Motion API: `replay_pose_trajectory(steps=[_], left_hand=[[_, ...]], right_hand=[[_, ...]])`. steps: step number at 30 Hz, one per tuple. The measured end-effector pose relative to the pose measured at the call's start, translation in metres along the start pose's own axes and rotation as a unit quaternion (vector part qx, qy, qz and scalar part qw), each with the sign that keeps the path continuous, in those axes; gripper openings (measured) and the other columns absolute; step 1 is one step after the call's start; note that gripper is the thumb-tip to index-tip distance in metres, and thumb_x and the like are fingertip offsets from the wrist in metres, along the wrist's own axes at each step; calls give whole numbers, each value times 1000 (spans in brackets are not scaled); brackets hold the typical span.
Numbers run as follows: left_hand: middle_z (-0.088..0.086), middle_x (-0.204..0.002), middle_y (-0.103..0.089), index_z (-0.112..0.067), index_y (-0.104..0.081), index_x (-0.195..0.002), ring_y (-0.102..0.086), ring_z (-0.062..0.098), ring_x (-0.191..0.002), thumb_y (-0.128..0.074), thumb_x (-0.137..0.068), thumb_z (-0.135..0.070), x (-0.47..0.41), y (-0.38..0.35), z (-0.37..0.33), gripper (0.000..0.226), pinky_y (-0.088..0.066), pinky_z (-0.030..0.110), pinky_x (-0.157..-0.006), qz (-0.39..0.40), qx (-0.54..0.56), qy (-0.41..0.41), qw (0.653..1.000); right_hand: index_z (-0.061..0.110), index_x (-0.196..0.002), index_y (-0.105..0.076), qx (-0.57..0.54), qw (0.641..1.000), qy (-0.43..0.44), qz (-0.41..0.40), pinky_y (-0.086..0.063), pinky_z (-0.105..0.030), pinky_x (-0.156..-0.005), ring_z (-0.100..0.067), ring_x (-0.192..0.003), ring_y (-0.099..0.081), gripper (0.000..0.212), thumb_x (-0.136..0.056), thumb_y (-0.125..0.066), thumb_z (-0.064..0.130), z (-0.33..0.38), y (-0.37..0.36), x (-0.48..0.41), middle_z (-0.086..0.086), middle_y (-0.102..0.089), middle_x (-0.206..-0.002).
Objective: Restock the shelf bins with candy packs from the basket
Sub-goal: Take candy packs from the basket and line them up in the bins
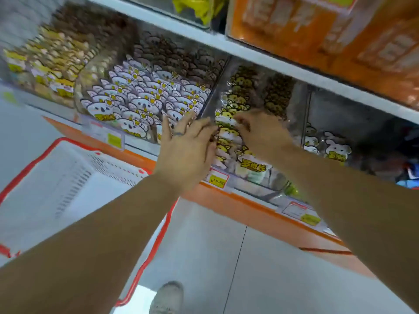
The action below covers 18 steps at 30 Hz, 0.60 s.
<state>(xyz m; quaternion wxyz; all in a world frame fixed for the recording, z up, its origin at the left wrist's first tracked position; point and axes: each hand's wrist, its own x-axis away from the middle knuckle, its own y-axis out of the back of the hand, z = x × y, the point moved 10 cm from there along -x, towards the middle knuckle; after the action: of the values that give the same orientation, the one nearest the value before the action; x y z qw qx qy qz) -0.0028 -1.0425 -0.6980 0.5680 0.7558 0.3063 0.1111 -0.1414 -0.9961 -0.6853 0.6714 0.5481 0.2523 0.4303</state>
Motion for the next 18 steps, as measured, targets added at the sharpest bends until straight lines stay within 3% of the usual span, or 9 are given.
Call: replay_pose_trajectory(steps=[5, 7, 9, 10, 12, 15, 18], left_hand=[[-7, -149, -44, -28, -62, -131, -19, 28, -151, -30, -97, -31, -9, -8, -5, 47, 2, 67, -117, 18, 36, 8, 999], [-8, -138, -48, -28, -63, -129, -20, 26, -149, -28, -99, -29, -10, -14, -3, 46, 6, 66, -117, 26, 32, 28, 999], [-5, -125, -58, -25, -68, -121, -32, 31, -143, -29, -96, -31, -3, -13, -3, 47, -1, 68, -118, -3, 37, 31, 999], [-3, -119, -61, -23, -71, -117, -39, 35, -139, -31, -94, -33, 0, -10, -4, 47, -7, 70, -117, -28, 40, 26, 998], [-1, -113, -65, -21, -73, -111, -47, 39, -132, -32, -91, -35, 6, -9, -5, 49, -13, 70, -115, -68, 40, 15, 997], [2, -112, -65, -17, -73, -110, -49, 40, -129, -30, -90, -30, 6, -11, -7, 49, -15, 70, -115, -72, 40, 24, 996], [3, -111, -65, -14, -69, -108, -48, 42, -131, -32, -85, -25, 13, -12, -9, 44, -20, 70, -114, -83, 42, 30, 995]], right_hand=[[38, -113, -66, 92, 995, 0, 39, -42, -49, -100, -32, -116, -54, 33, -99, -41, 54, -2, -18, -12, -5, -63, -116], [29, -126, -58, 108, 992, 8, 60, -41, -51, -101, -36, -118, -52, 40, -102, -34, 49, -2, -22, -12, -13, -60, -116], [19, -146, -37, 101, 991, -1, 84, -42, -47, -96, -40, -118, -52, 44, -106, -31, 34, -4, -22, -14, -19, -56, -121], [14, -144, -43, 76, 992, -14, 101, -45, -43, -93, -37, -115, -55, 42, -105, -37, 32, -6, -20, -17, -16, -59, -120], [20, -115, -71, 2, 994, -32, 106, -52, -37, -90, -25, -105, -64, 29, -96, -58, 38, -8, -17, -26, -1, -69, -111], [30, -86, -76, 35, 998, -36, 45, -54, -39, -86, -22, -94, -66, 13, -88, -66, 37, -12, -20, -30, 5, -74, -99], [30, -94, -73, 49, 997, 1, -61, -42, -41, -96, -24, -108, -55, 15, -94, -59, 37, -7, -10, -8, 4, -69, -100]])
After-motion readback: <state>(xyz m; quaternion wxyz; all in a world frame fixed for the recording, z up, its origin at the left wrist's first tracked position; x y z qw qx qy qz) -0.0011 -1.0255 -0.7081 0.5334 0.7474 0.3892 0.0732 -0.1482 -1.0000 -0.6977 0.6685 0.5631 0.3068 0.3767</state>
